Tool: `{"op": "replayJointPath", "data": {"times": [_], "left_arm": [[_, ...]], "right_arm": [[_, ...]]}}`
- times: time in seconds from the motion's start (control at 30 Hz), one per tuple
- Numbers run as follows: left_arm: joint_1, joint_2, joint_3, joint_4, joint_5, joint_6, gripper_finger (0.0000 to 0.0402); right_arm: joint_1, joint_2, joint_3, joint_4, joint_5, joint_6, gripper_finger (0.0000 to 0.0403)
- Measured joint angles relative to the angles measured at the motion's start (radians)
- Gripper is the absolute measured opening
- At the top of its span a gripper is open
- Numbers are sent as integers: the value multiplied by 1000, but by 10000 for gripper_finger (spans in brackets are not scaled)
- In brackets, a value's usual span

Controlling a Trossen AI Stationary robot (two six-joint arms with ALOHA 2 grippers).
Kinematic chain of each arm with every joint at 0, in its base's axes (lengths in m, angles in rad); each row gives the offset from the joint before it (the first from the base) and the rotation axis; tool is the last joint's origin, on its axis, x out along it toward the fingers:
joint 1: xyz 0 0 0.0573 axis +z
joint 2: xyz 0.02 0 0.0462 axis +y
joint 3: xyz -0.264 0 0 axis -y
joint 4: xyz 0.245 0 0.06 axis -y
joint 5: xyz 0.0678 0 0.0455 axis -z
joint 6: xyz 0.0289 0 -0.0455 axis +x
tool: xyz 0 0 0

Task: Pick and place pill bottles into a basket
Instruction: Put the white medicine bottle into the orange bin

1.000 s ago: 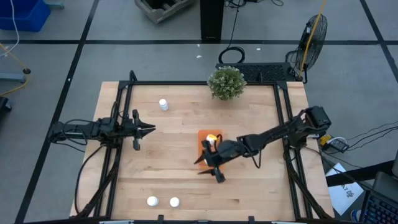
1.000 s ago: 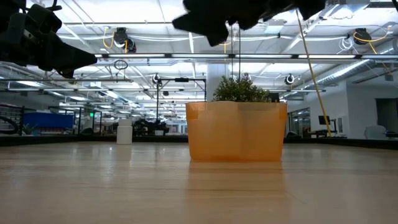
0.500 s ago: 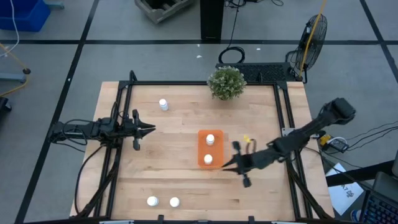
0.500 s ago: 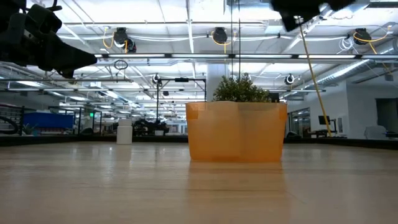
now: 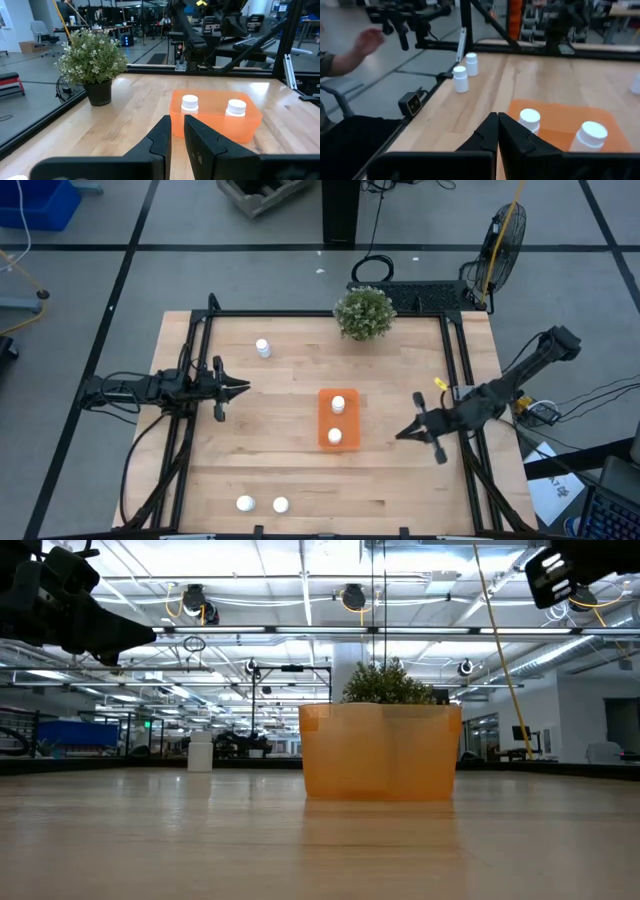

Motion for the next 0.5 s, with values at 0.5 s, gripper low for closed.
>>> {"op": "replayJointPath", "data": {"times": [0.5], "left_arm": [[0,0,0,2,-1,22,56]], "right_arm": [[-198,-428,-140,-177,-183,-87,0]]}}
